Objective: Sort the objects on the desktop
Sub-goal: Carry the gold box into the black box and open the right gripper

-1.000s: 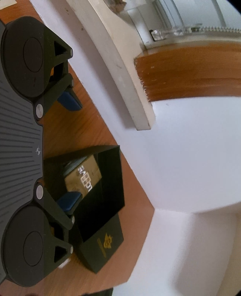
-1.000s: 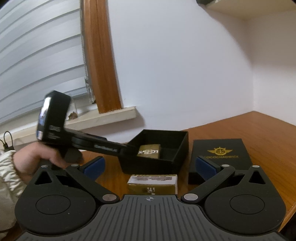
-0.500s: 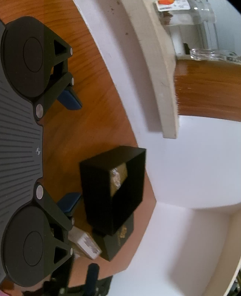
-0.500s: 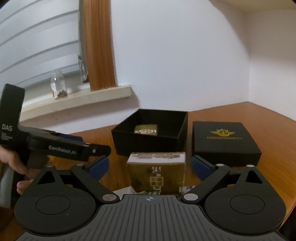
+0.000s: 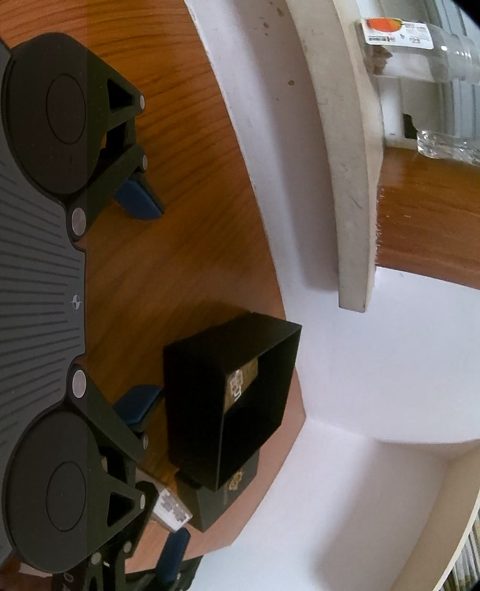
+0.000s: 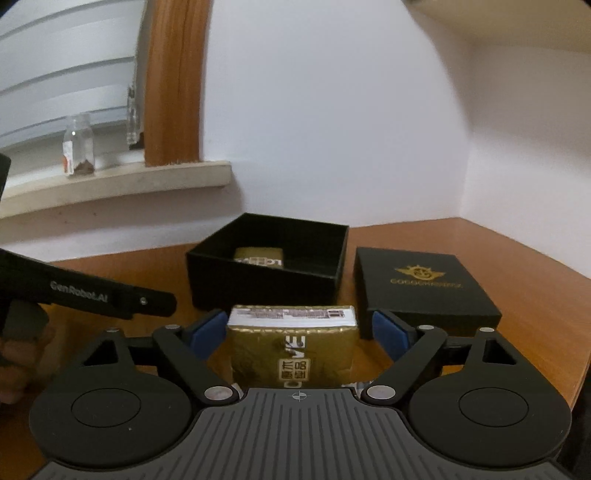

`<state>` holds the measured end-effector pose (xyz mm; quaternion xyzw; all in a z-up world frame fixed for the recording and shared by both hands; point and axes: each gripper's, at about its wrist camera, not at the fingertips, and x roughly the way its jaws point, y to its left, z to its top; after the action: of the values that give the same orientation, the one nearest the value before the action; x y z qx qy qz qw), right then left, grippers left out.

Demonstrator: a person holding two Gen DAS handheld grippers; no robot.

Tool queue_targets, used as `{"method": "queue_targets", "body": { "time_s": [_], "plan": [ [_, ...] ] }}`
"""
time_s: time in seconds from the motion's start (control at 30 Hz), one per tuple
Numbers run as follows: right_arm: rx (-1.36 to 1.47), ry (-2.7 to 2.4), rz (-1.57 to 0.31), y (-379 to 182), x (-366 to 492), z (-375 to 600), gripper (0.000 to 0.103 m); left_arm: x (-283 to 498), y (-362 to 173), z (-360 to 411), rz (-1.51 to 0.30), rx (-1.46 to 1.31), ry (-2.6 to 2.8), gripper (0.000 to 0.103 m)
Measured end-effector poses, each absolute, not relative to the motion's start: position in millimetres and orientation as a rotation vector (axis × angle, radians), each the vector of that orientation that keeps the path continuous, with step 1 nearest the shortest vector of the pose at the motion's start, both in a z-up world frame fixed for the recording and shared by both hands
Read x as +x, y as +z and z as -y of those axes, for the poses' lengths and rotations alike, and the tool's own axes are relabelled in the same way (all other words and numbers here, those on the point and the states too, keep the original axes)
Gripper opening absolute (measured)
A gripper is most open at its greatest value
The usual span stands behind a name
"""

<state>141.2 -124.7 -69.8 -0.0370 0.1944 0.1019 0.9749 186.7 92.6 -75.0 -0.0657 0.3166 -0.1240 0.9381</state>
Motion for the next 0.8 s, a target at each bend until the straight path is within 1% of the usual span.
{"method": "queue_targets", "body": {
  "time_s": [0.2, 0.27, 0.53, 0.73, 0.8],
  "plan": [
    [-0.064, 0.209, -0.420, -74, 147, 128, 0.082, 187, -75, -92, -0.648, -0.130, -0.254, 0.097],
    [-0.068, 0.209, -0.422, -74, 148, 128, 0.074, 187, -75, -92, -0.649, -0.128, -0.253, 0.097],
    [-0.055, 0.183, -0.427, -74, 149, 130, 0.073, 187, -75, -91, -0.652, -0.124, -0.258, 0.097],
    [-0.041, 0.182, -0.399, -74, 146, 133, 0.073, 187, -75, -90, -0.652, -0.125, -0.259, 0.098],
    [-0.013, 0.200, -0.372, -66, 145, 136, 0.073, 188, -75, -90, -0.652, -0.126, -0.259, 0.098]
  ]
}}
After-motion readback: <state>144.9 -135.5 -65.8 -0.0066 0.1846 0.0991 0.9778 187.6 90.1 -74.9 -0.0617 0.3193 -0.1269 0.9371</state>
